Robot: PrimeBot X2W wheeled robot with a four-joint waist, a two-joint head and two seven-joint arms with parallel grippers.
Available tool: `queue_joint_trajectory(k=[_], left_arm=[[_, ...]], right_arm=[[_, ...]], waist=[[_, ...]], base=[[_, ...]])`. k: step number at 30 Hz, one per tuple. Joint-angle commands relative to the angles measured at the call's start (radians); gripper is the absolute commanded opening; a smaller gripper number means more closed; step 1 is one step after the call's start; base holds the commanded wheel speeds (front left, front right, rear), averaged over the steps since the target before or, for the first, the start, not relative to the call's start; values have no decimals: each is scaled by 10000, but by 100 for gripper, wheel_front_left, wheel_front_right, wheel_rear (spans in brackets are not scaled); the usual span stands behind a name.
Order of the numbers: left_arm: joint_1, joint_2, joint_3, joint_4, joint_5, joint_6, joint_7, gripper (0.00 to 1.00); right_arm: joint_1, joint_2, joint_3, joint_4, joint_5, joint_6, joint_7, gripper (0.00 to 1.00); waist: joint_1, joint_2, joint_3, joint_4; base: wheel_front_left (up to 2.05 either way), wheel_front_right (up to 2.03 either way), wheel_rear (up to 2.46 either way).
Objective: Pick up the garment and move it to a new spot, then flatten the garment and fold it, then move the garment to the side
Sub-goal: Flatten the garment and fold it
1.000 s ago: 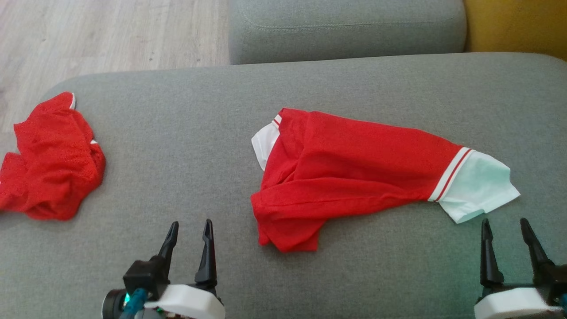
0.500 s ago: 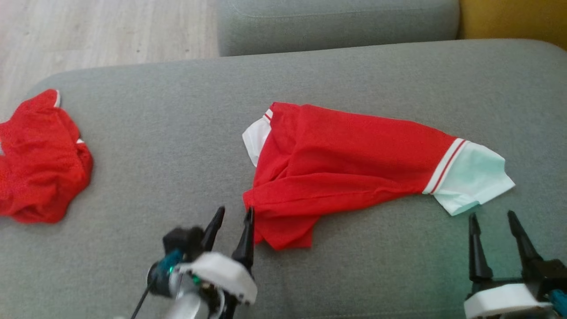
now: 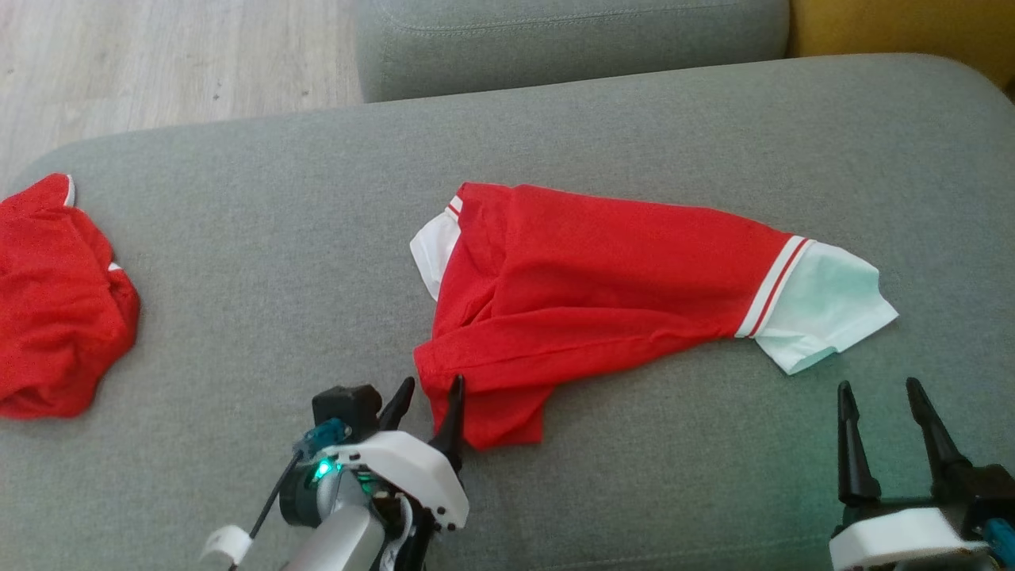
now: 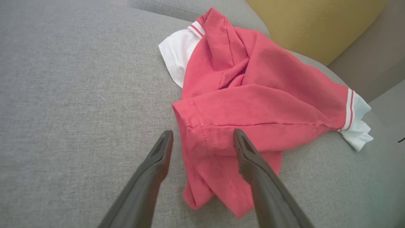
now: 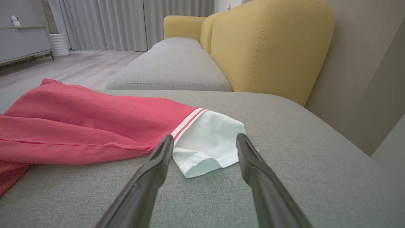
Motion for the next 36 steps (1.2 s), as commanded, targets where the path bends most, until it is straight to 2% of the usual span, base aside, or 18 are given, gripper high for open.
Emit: queue_joint_trajectory(k=[1, 3, 5, 7, 11, 17, 26, 28, 36], left_arm=[[-523, 5, 241, -265, -147, -45, -134, 100], [-575, 5, 155, -257, -245, -49, -150, 98], [-635, 5, 73, -218, -238, -52, -185, 79], [-677, 5, 26, -178, -234, -75, -238, 50], [-774, 5, -56, -155, -205, -146, -349, 27], [-995, 115, 149, -277, -224, -114, -486, 0], [-2694, 1045, 774, -469, -95, -198, -304, 0], [-3501, 1329, 931, -442, -49, -396, -216, 0], [-5065, 1975, 1107, 130, 308, -932, -458, 0]], right_arm=[[-367, -90, 195, -264, 57, -7, -137, 100], [-393, -89, 214, -256, 77, -7, -137, 100], [-423, -89, 230, -245, 97, -7, -137, 100], [-446, -89, 221, -239, 112, -7, -137, 100], [-438, -89, 187, -207, 124, -7, -137, 100], [-487, -89, 193, -126, 196, -7, -137, 100], [-699, -89, 296, 9, 392, -7, -137, 100], [-764, -89, 323, 79, 469, -7, -137, 100], [-762, -89, 368, 283, 745, -7, -137, 100]], waist=[[0, 0, 14, 5], [0, 0, 32, 1], [0, 0, 37, -15], [0, 0, 45, -30], [0, 0, 54, -57], [0, 0, 74, -174], [0, 0, 123, -640], [0, 0, 167, -858], [0, 0, 168, -1300]], base=[[0, 0, 0], [0, 0, 0], [0, 0, 0], [0, 0, 0], [0, 0, 0], [0, 0, 0], [0, 0, 0], [0, 0, 0], [0, 0, 0]])
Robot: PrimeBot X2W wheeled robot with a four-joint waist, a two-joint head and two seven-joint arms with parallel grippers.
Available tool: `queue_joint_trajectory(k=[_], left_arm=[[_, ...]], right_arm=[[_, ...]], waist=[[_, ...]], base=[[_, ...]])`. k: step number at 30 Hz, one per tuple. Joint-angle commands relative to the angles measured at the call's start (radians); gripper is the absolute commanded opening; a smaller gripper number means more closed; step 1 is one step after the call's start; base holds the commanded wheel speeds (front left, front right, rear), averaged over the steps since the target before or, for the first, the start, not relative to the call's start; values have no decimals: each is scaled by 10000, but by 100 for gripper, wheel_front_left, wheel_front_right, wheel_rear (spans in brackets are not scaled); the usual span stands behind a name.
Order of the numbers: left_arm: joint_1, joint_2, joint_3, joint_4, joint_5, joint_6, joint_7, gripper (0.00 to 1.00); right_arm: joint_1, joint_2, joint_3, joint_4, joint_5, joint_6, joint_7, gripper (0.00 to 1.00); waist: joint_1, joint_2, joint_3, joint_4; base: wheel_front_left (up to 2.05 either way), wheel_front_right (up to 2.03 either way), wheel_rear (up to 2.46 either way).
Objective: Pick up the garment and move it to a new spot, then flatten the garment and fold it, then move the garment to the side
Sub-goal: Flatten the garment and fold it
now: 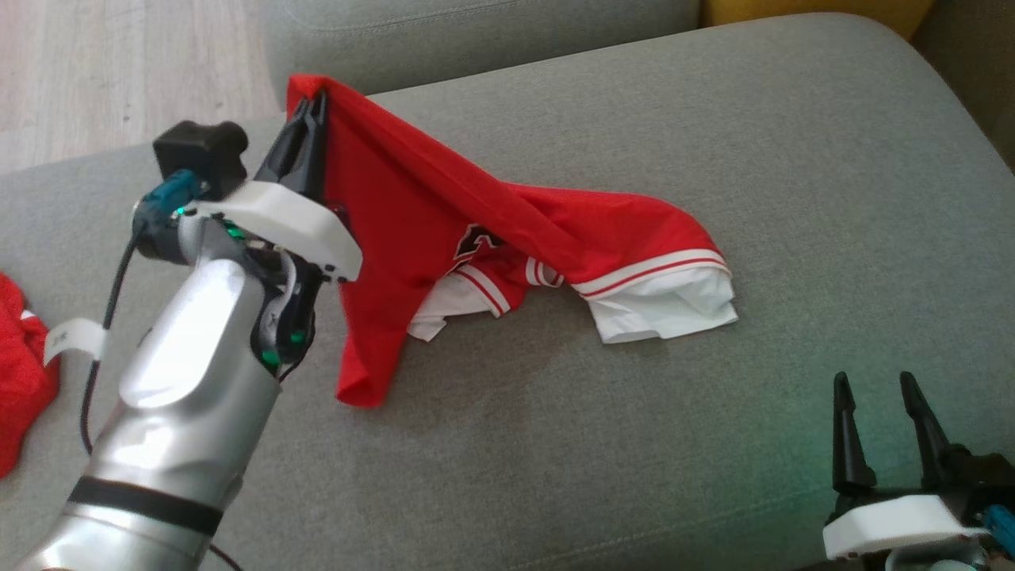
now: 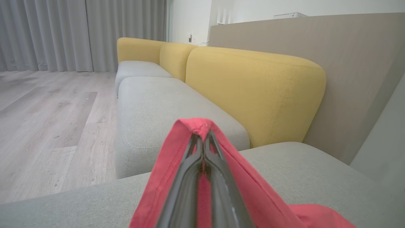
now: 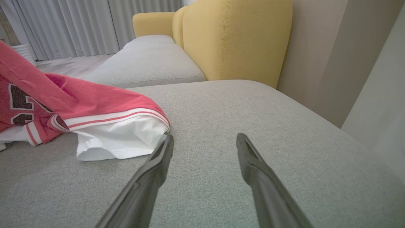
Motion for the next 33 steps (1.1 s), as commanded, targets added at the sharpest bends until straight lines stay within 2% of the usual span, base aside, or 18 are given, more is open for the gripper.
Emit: queue_joint_trajectory(k=[1, 4, 7, 14, 17, 21, 26, 33], left_arm=[[-389, 375, 408, -243, 9, -81, -119, 0], [80, 429, 375, -539, -126, -280, -188, 0], [1034, 452, 254, -1233, -280, -301, -216, 0], [4269, 411, -565, -3463, -561, 190, 87, 0], [5377, 209, -901, -3880, -720, 386, 65, 0], [6237, -241, -1303, -3710, -860, 446, -63, 0], [6589, -718, -1489, -2915, -979, 189, -268, 0], [6563, -669, -1225, -1658, -633, -181, -435, 0]], right_arm=[[-336, -89, 253, -257, 81, -7, -137, 100], [-182, -89, 112, -256, 152, -7, -137, 100], [26, -89, -82, -256, 161, -7, -137, 100], [127, -89, -190, -351, 152, -7, -137, 100], [66, -89, -171, -382, 103, -7, -137, 100], [5, -89, -119, -370, 9, -7, -137, 100], [-3, -89, -90, -370, -92, -7, -137, 100], [18, -89, -55, -348, -162, -7, -137, 100]], waist=[[0, 0, -23, -34], [0, 0, -102, 54], [0, 0, -172, 334], [0, 0, -86, 1197], [0, 0, -20, 1537], [0, 0, -3, 1844], [0, 0, 10, 1997], [0, 0, 18, 1986]], base=[[0, 0, 0], [0, 0, 0], [0, 0, 0], [0, 0, 0], [0, 0, 0], [0, 0, 0], [0, 0, 0], [0, 0, 0]])
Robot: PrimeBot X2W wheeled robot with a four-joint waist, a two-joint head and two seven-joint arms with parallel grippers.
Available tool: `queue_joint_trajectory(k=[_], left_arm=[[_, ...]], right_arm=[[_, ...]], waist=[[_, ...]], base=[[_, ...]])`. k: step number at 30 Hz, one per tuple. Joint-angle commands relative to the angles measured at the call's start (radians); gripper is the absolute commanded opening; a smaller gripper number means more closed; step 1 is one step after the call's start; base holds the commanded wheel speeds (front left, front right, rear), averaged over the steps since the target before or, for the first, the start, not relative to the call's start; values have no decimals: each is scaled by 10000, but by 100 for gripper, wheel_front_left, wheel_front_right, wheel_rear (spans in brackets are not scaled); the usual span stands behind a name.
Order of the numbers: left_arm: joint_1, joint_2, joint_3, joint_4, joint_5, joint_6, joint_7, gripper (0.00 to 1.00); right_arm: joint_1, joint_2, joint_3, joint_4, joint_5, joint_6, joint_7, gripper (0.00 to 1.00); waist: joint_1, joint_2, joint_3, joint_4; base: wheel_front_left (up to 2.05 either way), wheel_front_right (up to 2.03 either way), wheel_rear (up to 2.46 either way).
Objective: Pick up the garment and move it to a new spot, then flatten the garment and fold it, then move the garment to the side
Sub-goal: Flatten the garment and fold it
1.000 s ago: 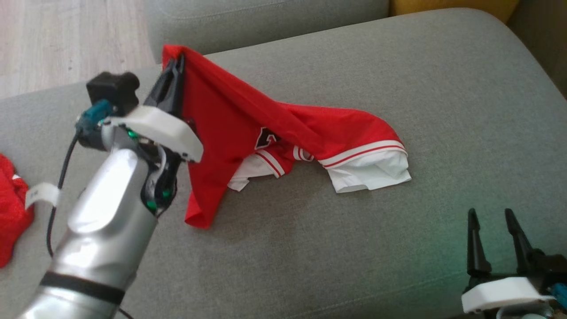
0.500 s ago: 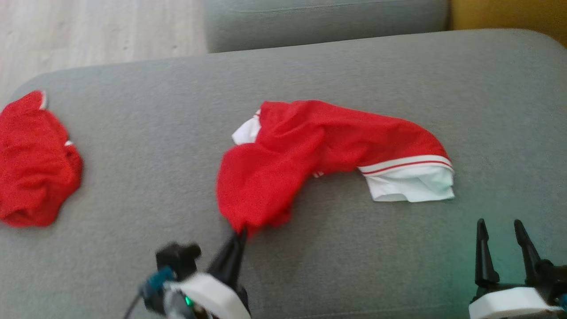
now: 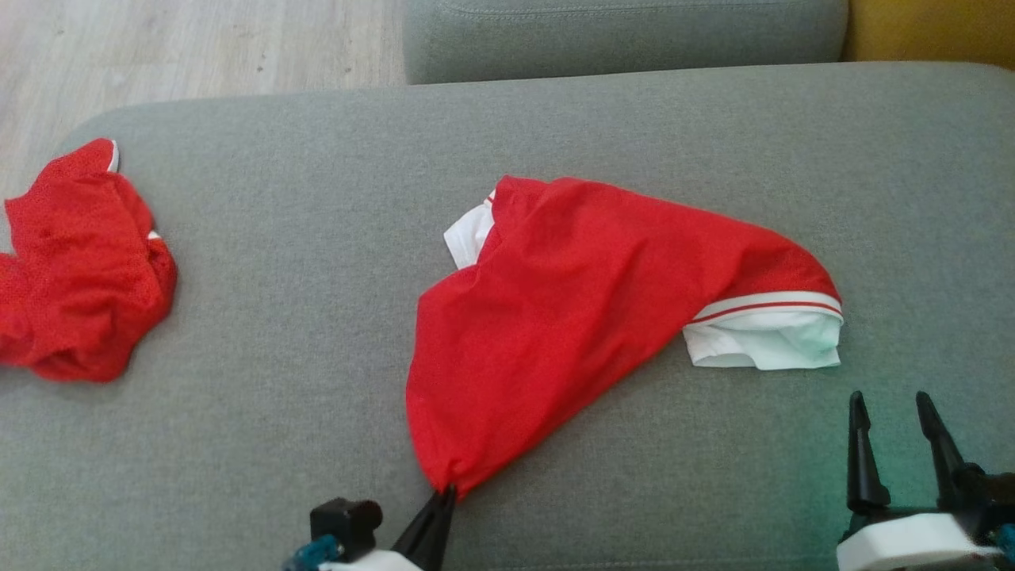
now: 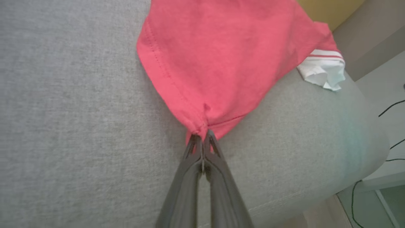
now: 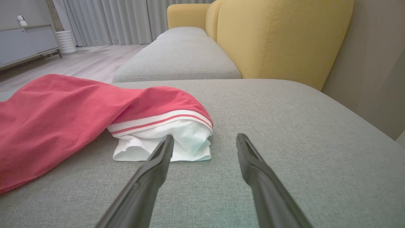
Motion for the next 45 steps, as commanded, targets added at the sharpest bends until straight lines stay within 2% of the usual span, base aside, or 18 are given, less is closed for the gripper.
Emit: queue_joint_trajectory(k=[1, 2, 3, 4, 5, 6, 12, 20, 31, 45], left_arm=[[-224, 31, 457, -97, 64, -95, -130, 0], [-204, 49, 515, -8, 127, -125, -136, 0], [-177, 43, 595, 47, 171, -146, -140, 36], [-177, 43, 595, 47, 171, -146, -140, 36], [-142, 26, 690, 79, 207, -161, -142, 86], [-111, 28, 760, 112, 279, -163, -143, 100], [249, 32, 1617, -233, 835, 271, -146, 100], [922, -308, 3276, -2430, 2511, 690, -148, 100], [1210, -796, 4420, -3506, 4731, 478, -148, 100], [1155, -930, 5319, -2973, 5297, 324, -149, 100]], right_arm=[[-348, -93, 273, -297, -83, -7, -137, 100], [-342, -93, 270, -291, -86, -7, -137, 100], [-335, -93, 261, -284, -85, -7, -137, 100], [-335, -93, 261, -284, -85, -7, -137, 100], [-331, -93, 251, -276, -87, -7, -137, 100], [-329, -93, 245, -266, -89, -7, -137, 100], [-283, -93, 252, -201, -66, -7, -137, 100], [-174, -93, 157, -342, -96, -7, -137, 100], [-133, -93, 94, -917, -110, -7, -137, 100], [-45, -93, 837, -601, 85, -7, -138, 100]], waist=[[0, 0, -19, -28], [0, 0, -27, -42], [0, 0, -28, -49], [0, 0, -28, -49], [0, 0, -31, -53], [0, 0, -38, -59], [0, 0, -193, -113], [0, 0, -422, -47], [0, 0, -793, -55], [0, 0, -991, 276]], base=[[0, 0, 0], [0, 0, 0], [0, 0, 0], [0, 0, 0], [0, 0, 0], [0, 0, 0], [0, 0, 0], [0, 0, 0], [0, 0, 0], [0, 0, 0]])
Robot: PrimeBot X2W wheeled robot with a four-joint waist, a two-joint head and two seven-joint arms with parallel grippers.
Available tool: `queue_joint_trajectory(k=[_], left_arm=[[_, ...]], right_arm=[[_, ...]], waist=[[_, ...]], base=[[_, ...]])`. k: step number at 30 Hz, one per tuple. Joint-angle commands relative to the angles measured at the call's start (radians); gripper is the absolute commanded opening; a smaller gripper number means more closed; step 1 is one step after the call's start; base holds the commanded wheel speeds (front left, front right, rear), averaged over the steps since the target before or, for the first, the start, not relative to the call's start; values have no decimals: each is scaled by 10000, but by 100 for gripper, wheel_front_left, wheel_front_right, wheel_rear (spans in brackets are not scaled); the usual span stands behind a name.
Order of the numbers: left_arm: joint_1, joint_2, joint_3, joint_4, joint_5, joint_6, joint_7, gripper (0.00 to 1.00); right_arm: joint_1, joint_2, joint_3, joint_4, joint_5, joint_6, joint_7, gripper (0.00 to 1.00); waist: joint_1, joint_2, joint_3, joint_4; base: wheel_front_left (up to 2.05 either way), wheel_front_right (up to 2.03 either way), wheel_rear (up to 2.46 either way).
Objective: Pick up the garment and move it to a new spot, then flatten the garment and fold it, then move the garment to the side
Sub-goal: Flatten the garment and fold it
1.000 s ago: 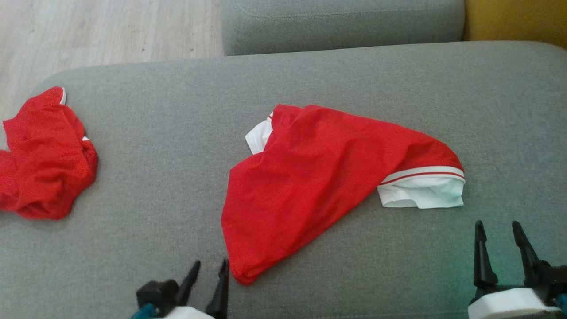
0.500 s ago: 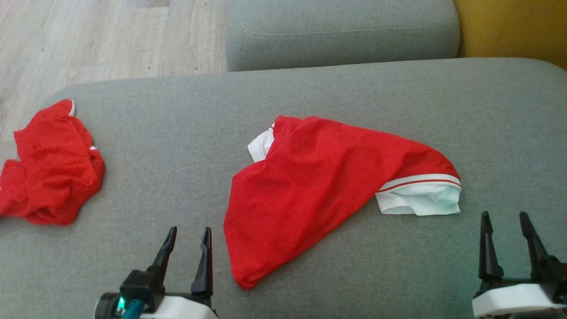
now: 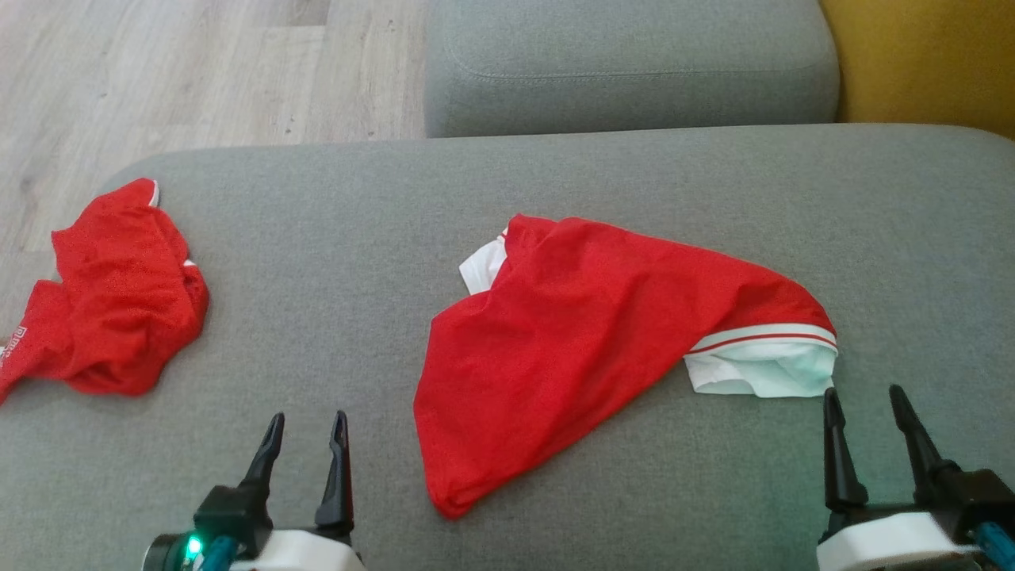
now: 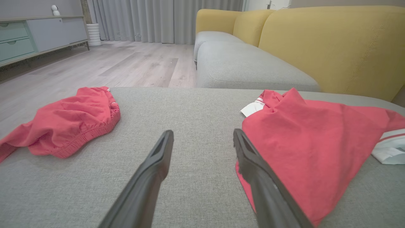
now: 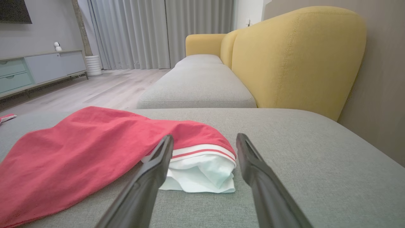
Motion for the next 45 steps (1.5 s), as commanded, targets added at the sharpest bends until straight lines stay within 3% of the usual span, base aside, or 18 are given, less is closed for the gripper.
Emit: queue_joint_trajectory(k=[1, 14, 19, 23, 27, 34, 45], left_arm=[[-407, -64, 417, -276, 125, -42, -124, 100], [-314, -74, 290, -3, -213, -174, -124, 100], [-142, -75, -422, 986, -1001, -744, 7, 100], [-275, -75, -972, 1377, -1229, -1174, 1019, 100], [-502, -68, -1262, 1536, -1414, -1336, 1705, 100], [-883, -71, -1526, 1593, -1615, -1301, 2204, 100], [-1418, -74, -1875, 1699, -1980, -1257, 2427, 98]], right_arm=[[-100, -95, 296, -209, 50, -7, -138, 100], [-116, -95, 260, 16, -3, -7, -138, 100], [-255, -95, 92, 262, -10, -7, -138, 100], [-433, -95, 34, 727, -200, -7, -138, 100], [-801, -163, -19, 1185, -403, -7, 259, 100], [-1684, -505, -114, 1430, -360, -7, 1227, 100], [-2565, -942, -83, 1724, 66, -7, 1786, 100]], waist=[[0, 0, -16, 36], [0, 0, -23, -7], [0, 0, -30, -78], [0, 0, 46, -60], [0, 0, 218, -111], [0, 0, 822, -338], [0, 0, 1554, -397]], base=[[0, 0, 0], [0, 0, 0], [0, 0, 0], [0, 0, 0], [0, 0, 0], [0, 0, 0], [0, 0, 0]])
